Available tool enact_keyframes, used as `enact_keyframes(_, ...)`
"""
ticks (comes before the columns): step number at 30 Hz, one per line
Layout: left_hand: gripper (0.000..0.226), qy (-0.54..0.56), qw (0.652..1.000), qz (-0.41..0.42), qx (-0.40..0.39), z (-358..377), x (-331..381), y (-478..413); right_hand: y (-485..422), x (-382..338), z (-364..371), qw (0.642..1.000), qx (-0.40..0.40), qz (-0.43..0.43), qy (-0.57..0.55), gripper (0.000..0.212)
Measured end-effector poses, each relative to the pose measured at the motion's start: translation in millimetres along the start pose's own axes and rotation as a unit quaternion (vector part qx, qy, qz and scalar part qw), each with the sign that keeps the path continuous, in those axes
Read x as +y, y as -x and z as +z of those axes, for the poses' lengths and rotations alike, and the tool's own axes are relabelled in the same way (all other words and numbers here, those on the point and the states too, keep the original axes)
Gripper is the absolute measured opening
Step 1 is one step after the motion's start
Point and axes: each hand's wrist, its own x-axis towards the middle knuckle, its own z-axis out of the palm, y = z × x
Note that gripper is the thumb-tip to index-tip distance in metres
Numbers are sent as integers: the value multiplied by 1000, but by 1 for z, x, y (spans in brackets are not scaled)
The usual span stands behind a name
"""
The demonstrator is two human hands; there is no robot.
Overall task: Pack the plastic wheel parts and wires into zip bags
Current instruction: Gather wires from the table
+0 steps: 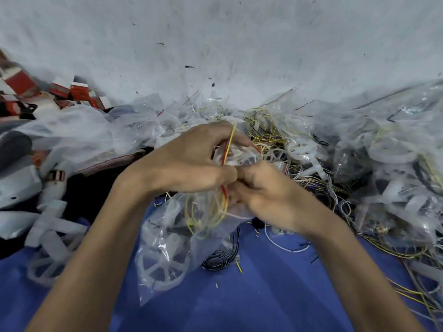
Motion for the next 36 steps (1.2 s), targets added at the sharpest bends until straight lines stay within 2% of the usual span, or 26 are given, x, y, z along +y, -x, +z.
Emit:
enact_keyframes(2,61,14,1000,3,-12,0,1,1,-3,7,5,994,-28,29,104,31)
enact_keyframes(4,60,15,1000,4,-20,1,2,1,-4,9,5,987,-45,59,143,30)
enact_keyframes(5,60,10,1000,3,-22,1,4,1,-4,8,4,990,-38,63,122,29)
enact_keyframes(8,62,7,1000,0,-17,3,7,-1,-1,1,-3,998,-40,21,-48,40)
enact_keyframes(10,60,5,1000,4,-7,1,8,-1,0,0,-3,995,-52,0,-83,39)
enact_keyframes(13,59,-10,1000,5,9,-1,7,-1,-12,0,12,999,-19,13,-32,12)
enact_keyframes(14,59,-10,1000,4,11,-1,6,-1,-17,2,20,999,-26,35,-24,10)
enact_keyframes(16,58,-13,1000,1,10,1,6,-1,-24,-3,30,995,-69,76,20,26)
enact_keyframes(18,58,-24,1000,2,8,2,6,-1,-29,-7,27,986,-119,102,63,30)
enact_keyframes(21,55,-18,1000,8,17,1,6,-2,-33,-15,9,965,-174,155,124,13)
enact_keyframes(23,55,-11,1000,4,22,-3,4,-2,-38,-14,6,951,-174,149,208,23)
enact_keyframes(26,56,-5,999,-6,35,-7,0,-1,-45,-5,16,962,-119,116,215,12)
enact_keyframes(29,56,-29,999,-13,13,-2,0,-2,-44,0,35,973,-99,113,177,36)
enact_keyframes(31,56,-40,999,-13,-9,3,1,-4,-38,5,37,972,-121,103,170,37)
enact_keyframes(34,49,-43,999,-10,-5,8,1,-7,-29,7,13,967,-192,78,149,18)
enact_keyframes(36,40,-53,999,-6,5,8,-1,-9,-22,7,-13,970,-204,56,117,19)
